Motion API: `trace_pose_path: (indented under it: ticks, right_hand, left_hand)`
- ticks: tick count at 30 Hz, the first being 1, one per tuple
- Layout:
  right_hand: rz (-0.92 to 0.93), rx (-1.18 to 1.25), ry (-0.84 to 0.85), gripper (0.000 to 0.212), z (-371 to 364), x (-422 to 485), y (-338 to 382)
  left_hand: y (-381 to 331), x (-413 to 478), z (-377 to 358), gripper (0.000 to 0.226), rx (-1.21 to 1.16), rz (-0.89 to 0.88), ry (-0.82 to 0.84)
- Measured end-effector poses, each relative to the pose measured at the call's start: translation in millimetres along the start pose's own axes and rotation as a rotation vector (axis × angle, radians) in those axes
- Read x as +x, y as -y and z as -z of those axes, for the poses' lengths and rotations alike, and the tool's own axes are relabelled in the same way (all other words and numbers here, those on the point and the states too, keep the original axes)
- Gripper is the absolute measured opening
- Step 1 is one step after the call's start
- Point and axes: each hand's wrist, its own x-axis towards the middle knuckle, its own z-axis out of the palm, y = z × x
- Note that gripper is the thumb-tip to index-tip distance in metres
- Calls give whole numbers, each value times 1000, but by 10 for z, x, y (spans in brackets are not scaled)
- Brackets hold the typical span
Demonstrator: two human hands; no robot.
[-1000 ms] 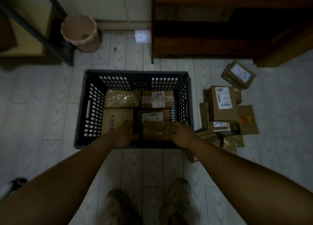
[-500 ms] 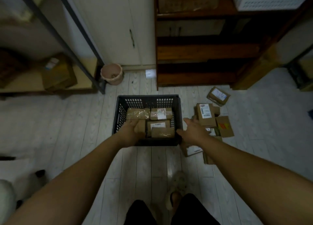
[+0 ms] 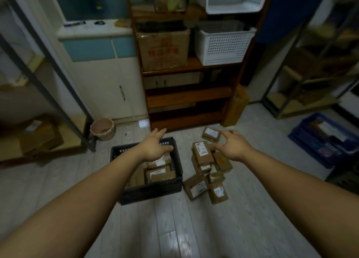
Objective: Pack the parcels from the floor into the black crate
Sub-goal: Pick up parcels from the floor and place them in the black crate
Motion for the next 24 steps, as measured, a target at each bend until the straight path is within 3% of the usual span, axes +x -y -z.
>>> trace_pose_path:
  ticks: [7,14,19,24]
  right_hand:
    - [-23,-37,-35,73,686,-66,-858]
    - [-25,-29,-7,75,1193,164,-2053]
    - [-10,17,-10,74,1289,478,-2422]
    - [13,106,25,69,1047,929,-2251]
  left_hand:
    - [-1029,334,-426,77,-1,-82,-15]
    - [-1928,733,-1048,75,-34,-53,34]
    - [-2073,862,-1307,76,-80,31,18]
    - [-1863,1142,-1253,76,-183,82,-21]
